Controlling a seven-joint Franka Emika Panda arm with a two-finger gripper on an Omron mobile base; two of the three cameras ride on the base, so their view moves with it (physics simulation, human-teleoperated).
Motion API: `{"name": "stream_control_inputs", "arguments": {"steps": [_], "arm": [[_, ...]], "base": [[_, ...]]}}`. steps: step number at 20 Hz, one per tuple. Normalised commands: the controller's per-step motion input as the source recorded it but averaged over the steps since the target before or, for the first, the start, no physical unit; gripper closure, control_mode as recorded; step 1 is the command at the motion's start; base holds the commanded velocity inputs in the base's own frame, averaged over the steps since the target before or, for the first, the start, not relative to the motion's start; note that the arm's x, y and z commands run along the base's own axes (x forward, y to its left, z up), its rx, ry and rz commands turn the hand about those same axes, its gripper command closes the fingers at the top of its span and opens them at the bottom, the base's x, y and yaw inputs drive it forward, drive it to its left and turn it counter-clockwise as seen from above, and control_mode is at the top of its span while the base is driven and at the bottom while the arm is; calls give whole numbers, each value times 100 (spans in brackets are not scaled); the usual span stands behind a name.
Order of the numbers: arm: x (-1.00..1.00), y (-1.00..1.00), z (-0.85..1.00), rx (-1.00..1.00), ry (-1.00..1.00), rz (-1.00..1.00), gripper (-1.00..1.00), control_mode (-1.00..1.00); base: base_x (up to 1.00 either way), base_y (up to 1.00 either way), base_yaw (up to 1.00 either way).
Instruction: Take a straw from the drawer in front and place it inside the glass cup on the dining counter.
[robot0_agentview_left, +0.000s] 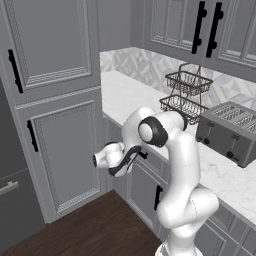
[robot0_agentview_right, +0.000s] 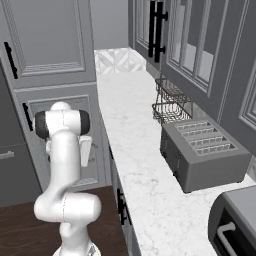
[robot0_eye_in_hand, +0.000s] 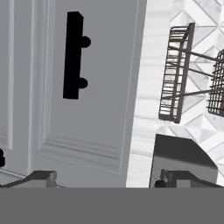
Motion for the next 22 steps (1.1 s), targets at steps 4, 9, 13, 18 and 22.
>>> {"name": "stream_control_inputs", "arguments": {"steps": [4, 9, 13, 18, 22], "arm": [[0, -62, -19, 0, -14, 0, -100, -100], [20, -47, -28, 0, -16, 0, -100, -100], [26, -12, -32, 0, -16, 1, -100, -100], [33, 4, -20, 0, -11, 3, -100, -100], [48, 11, -17, 0, -3, 2, -100, -100]], "base": [[0, 0, 0], [0, 0, 0], [0, 0, 0], [0, 0, 0], [0, 0, 0]]}}
